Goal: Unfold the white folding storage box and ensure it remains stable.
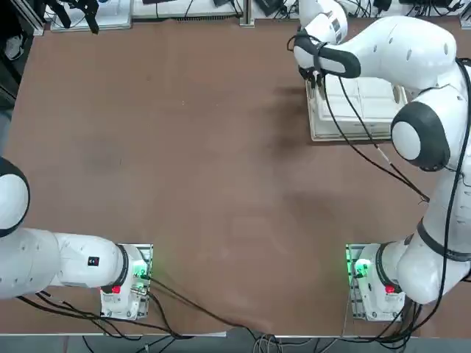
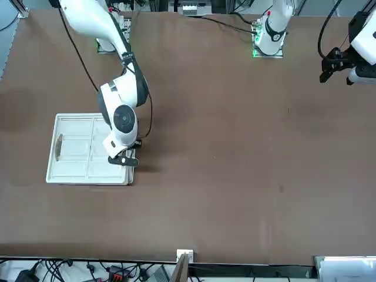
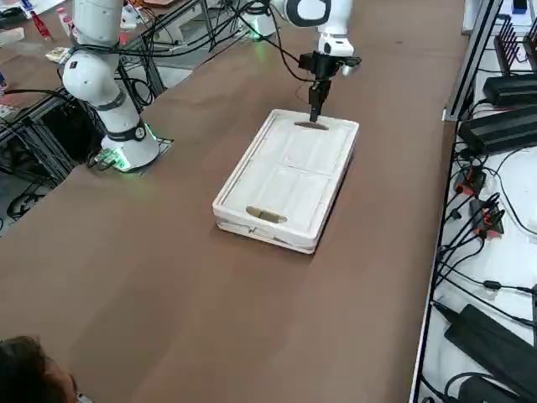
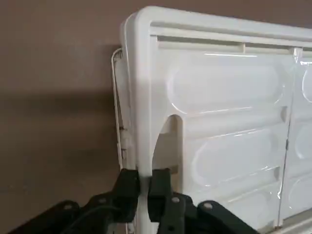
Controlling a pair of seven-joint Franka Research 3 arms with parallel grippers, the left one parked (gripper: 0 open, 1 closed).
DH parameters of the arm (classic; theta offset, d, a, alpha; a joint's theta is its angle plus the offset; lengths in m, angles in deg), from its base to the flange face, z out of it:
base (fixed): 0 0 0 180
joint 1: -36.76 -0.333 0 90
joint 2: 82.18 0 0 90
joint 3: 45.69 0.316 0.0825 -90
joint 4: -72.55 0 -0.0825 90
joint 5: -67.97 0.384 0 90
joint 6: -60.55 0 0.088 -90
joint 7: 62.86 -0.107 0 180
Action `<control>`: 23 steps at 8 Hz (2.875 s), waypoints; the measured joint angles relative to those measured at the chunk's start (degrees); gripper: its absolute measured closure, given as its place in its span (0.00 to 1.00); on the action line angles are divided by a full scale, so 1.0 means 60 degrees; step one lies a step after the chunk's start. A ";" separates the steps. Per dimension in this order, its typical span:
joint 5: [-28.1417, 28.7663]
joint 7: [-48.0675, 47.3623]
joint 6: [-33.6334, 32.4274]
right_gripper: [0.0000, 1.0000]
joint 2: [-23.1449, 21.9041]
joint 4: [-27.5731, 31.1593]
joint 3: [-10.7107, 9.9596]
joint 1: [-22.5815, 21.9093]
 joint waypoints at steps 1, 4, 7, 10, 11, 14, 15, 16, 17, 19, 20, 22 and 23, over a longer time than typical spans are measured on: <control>-0.0129 -0.0021 -0.0427 0.86 0.0000 -0.0239 0.0001 -0.0073; -0.0579 -0.0461 -0.1328 0.86 -0.0002 -0.0788 0.0005 -0.0298; -0.1158 -0.1135 -0.1470 0.86 0.0009 -0.0817 0.0006 -0.0565; -0.1660 -0.1791 -0.1596 0.86 0.0010 -0.0898 0.0010 -0.0730; -0.1797 -0.1990 -0.1596 0.86 0.0011 -0.0911 0.0010 -0.0773; -0.2068 -0.2196 -0.1606 0.86 0.0015 -0.1072 0.0008 -0.0812; -0.2110 -0.2203 -0.1614 0.86 0.0014 -0.1157 0.0006 -0.0813; -0.2150 -0.2231 -0.1615 0.86 0.0017 -0.1242 0.0006 -0.0814; -0.2199 -0.2310 -0.1615 0.86 0.0020 -0.1331 0.0006 -0.0816; -0.2317 -0.2550 -0.1598 0.86 0.0047 -0.1388 0.0015 -0.0821; -0.2356 -0.2655 -0.1583 0.86 0.0070 -0.1405 0.0017 -0.0825; -0.2546 -0.2933 -0.1570 0.86 0.0111 -0.1492 0.0015 -0.0829; -0.2611 -0.3024 -0.1572 0.86 0.0114 -0.1547 0.0008 -0.0826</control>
